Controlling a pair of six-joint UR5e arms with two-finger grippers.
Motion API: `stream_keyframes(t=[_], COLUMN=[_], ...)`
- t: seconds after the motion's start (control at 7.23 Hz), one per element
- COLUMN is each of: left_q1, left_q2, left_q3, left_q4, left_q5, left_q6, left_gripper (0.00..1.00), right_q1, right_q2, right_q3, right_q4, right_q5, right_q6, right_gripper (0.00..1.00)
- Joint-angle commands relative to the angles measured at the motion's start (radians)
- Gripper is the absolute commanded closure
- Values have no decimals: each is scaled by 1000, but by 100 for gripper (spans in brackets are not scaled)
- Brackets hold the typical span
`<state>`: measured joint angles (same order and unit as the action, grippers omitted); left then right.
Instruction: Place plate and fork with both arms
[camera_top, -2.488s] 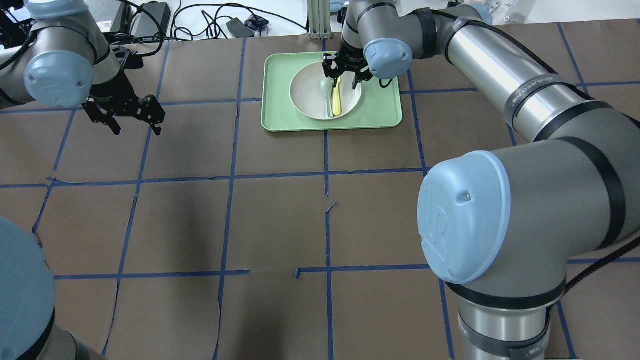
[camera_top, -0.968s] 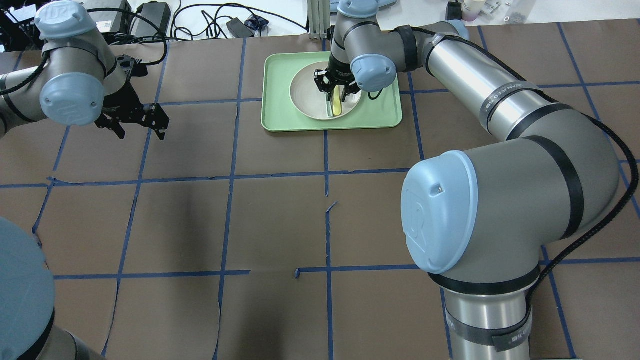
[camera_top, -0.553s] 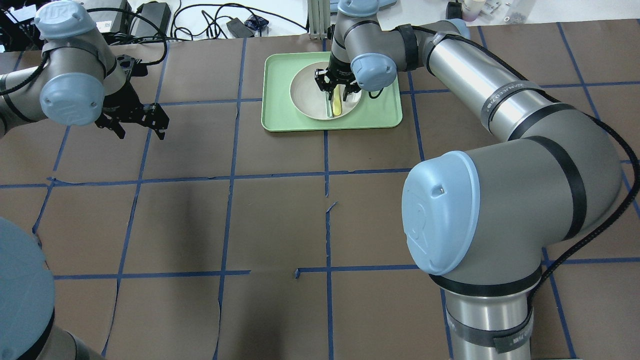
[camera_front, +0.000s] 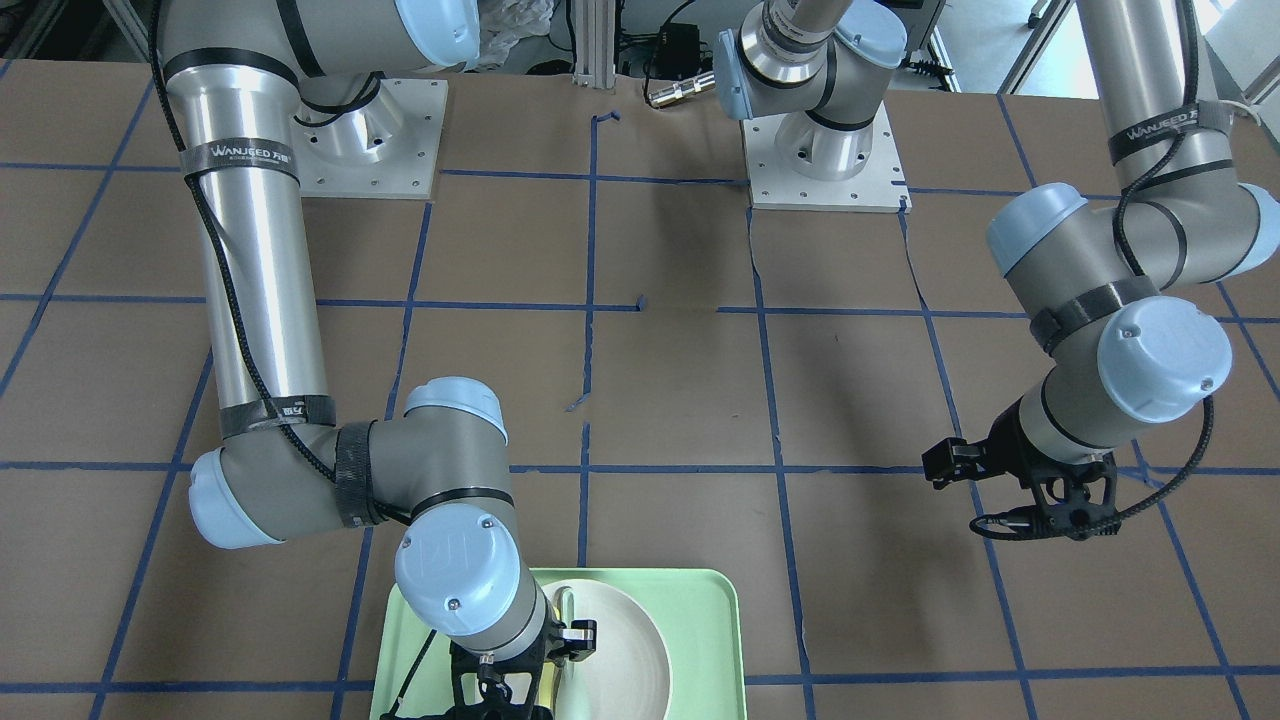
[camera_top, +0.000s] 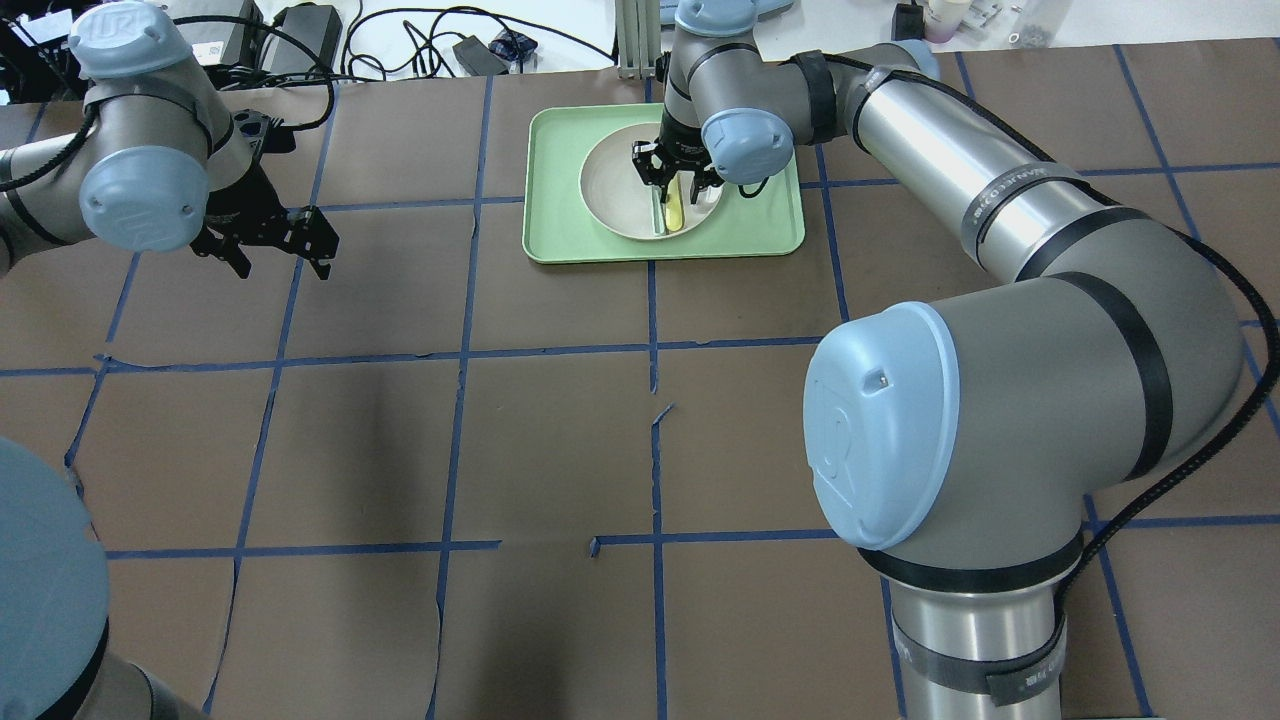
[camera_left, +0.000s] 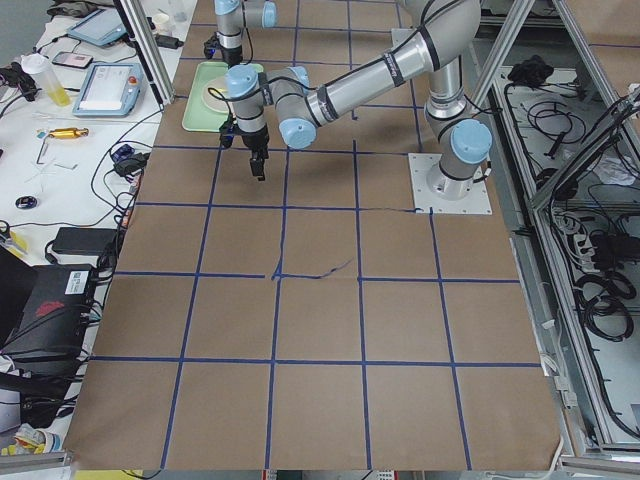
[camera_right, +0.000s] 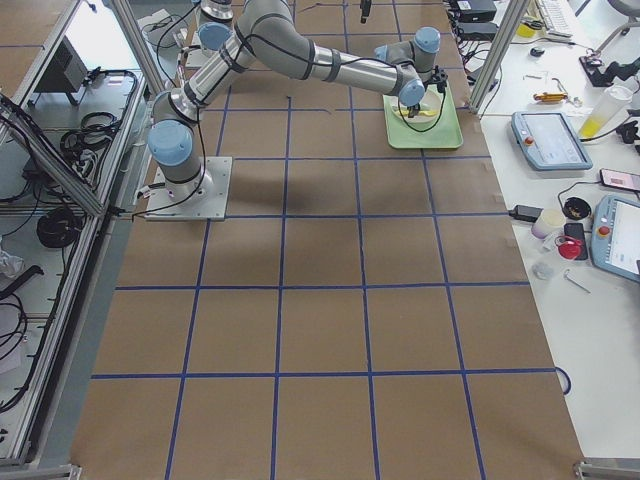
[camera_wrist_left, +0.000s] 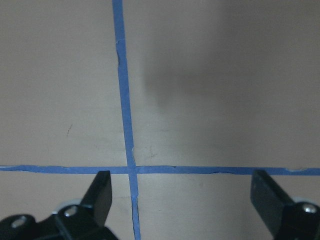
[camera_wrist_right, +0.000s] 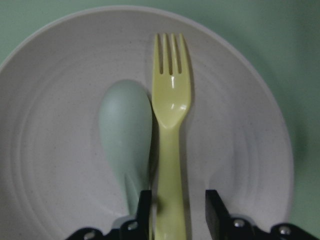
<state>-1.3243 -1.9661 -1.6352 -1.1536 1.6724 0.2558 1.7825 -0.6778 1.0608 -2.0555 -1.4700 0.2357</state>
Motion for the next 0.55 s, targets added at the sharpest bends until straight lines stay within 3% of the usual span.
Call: stream_keyframes(t=[0.0,0.14,0.28,0.41], left_q1=[-1,-1,-3,-3], left_q2=[7,15,29,39], left_q3=[-2,-9,-27,-35], left_q4=[0,-1,0,-1], left_q5=[1,1,1,-2], left_q6=[0,-6,-9,-9], left_gripper=[0,0,0,0], right_q1=[0,0,0,0], right_q2=[3,3,0,-3], right_q3=[2,2,2,5], right_q4=[0,8,12,12], right_q5=[3,2,3,3], right_q6=[-1,-3,5,17], right_gripper=[58,74,100,100])
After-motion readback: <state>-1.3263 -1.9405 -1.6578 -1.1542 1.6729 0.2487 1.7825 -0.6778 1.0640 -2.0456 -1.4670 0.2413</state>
